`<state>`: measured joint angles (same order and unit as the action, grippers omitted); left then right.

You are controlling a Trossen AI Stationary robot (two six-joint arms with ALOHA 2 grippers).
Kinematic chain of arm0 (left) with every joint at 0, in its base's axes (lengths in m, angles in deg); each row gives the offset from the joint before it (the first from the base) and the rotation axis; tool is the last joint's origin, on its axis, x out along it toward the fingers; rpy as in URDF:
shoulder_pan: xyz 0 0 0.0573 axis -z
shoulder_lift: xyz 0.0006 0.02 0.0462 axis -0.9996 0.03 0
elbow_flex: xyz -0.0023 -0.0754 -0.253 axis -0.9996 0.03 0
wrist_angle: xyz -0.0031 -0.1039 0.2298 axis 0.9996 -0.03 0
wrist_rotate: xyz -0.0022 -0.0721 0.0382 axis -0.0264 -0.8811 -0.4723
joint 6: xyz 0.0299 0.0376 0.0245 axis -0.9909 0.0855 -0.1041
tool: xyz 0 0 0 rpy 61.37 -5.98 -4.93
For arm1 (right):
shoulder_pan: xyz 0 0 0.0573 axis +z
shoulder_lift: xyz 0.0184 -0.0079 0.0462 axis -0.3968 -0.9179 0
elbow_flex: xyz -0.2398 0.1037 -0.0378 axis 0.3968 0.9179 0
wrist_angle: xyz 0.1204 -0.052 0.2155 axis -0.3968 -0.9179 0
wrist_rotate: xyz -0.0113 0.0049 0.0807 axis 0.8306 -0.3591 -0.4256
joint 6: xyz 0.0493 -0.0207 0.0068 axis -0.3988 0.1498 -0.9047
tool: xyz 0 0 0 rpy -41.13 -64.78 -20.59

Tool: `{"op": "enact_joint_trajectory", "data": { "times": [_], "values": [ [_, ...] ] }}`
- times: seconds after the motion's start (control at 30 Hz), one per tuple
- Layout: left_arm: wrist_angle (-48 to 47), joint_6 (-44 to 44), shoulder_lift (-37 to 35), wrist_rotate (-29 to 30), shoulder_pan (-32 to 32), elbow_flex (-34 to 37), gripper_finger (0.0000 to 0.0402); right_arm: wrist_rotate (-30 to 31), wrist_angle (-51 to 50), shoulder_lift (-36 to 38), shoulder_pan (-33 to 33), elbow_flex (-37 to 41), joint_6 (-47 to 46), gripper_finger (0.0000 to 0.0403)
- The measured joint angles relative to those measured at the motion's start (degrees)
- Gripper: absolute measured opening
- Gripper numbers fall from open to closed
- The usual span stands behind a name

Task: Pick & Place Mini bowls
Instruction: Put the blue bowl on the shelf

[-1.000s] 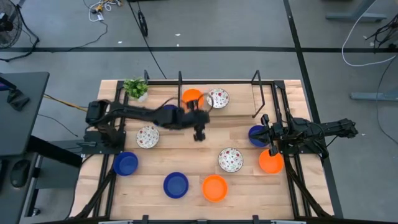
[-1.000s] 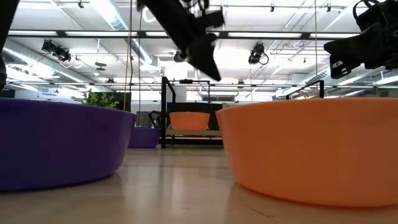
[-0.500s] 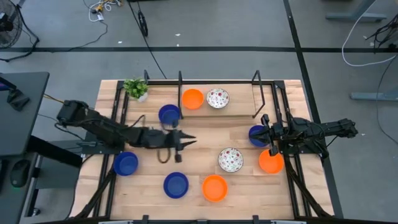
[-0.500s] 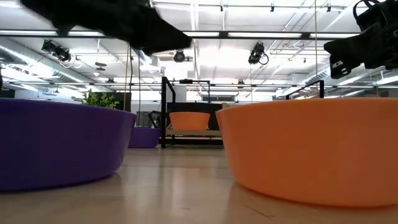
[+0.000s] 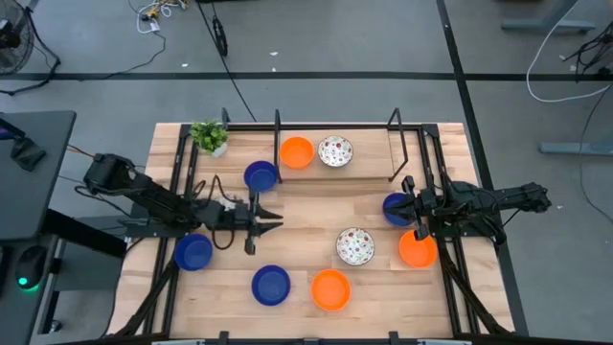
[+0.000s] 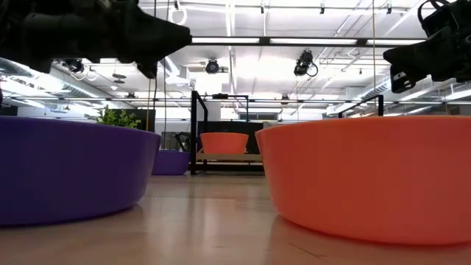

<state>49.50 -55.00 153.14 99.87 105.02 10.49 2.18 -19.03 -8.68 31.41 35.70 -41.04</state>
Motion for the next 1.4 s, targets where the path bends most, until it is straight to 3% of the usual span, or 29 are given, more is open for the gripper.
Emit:
{"op": "enact_joint_trajectory", "data": {
  "times": [0.27,0.43,0.63,0.73,0.97,1.17,1.4],
  "values": [
    [-4.84,3.82,0.07,0.76,7.44,0.00,0.0078,0.00,0.00,0.00,0.00,-0.01,0.00,0.0013],
    [-4.49,-1.25,0.07,6.84,10.36,-0.13,0.0078,0.00,0.04,0.00,0.00,0.00,0.16,0.0013],
    [-2.53,-5.47,0.09,14.45,9.04,-0.15,0.0078,0.00,4.32,-0.04,-0.04,0.01,-2.37,0.0013],
    [-2.08,-7.52,0.09,15.15,7.11,-0.15,0.0078,0.77,9.89,-0.11,-0.09,-0.01,-9.08,0.0013],
    [-0.89,-11.62,0.09,15.29,1.83,-0.17,0.0078,3.07,21.18,-2.34,-0.07,-0.28,-4.64,0.0013],
    [-1.07,-8.43,0.09,14.85,-0.51,-0.17,0.0078,12.57,9.85,-12.07,0.01,-7.09,-5.56,0.0013],
    [-0.98,-4.85,0.09,13.12,-0.55,-0.20,0.0078,18.86,-10.74,-33.01,3.23,-22.88,-13.49,0.0013]
  ]
}}
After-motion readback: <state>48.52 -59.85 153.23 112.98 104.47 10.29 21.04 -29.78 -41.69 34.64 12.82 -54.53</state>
